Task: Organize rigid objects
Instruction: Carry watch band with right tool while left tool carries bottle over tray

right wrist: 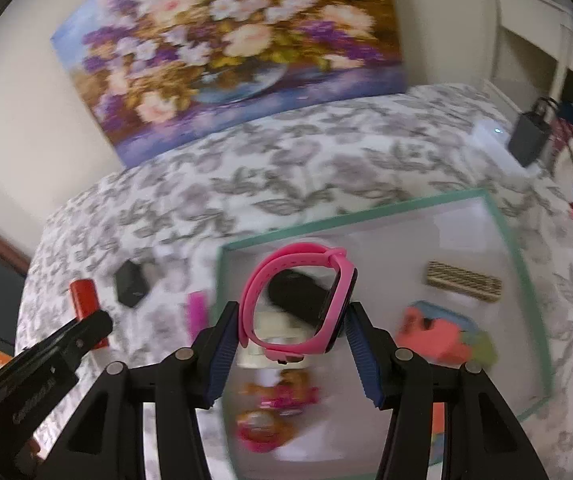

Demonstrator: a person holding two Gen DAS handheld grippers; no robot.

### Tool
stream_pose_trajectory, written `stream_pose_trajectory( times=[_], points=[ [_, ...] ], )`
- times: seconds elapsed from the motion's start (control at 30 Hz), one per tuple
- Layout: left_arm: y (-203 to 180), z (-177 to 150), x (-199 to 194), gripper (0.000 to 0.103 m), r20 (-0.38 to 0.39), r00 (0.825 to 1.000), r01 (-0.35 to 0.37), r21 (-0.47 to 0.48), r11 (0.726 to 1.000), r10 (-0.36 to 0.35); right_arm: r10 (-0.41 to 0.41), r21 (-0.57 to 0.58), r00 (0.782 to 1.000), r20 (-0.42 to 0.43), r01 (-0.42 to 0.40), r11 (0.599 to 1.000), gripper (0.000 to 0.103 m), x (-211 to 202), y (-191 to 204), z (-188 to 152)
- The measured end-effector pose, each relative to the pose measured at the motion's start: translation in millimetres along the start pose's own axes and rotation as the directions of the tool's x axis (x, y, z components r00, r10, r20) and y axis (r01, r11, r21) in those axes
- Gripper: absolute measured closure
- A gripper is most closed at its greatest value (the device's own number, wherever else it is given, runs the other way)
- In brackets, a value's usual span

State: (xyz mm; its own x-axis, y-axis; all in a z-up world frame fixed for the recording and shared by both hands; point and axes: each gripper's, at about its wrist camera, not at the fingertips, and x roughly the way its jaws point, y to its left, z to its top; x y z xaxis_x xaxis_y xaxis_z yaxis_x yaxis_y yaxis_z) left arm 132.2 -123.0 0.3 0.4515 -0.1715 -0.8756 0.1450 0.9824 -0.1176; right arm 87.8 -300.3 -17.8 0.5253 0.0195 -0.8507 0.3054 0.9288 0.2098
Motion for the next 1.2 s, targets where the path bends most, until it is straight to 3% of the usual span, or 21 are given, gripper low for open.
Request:
stream_pose_trajectory(
  times=[0.43, 0.57, 1.2],
  points=[
    [-98, -30, 16, 0.073, -0.060, 0.996, 0.071, 0.229, 0.971, -0.059, -0.078, 0.142, 0.997, -0.015, 0.079, 0.987, 0.047, 1, -72, 0],
    [-110, -33, 21, 0.073, -0.079, 0.994, 0.094, 0.246, 0.965, -0.077, -0.075, 0.152, 0.997, -0.022, 0.078, 0.985, 0.046, 2, -79, -1],
    [-133, -48, 51, 0.073, -0.125, 0.992, 0.055, 0.307, 0.950, -0.017, -0.078, 0.165, 0.993, -0.089, 0.092, 0.982, 0.046, 20, -95, -10]
  ],
)
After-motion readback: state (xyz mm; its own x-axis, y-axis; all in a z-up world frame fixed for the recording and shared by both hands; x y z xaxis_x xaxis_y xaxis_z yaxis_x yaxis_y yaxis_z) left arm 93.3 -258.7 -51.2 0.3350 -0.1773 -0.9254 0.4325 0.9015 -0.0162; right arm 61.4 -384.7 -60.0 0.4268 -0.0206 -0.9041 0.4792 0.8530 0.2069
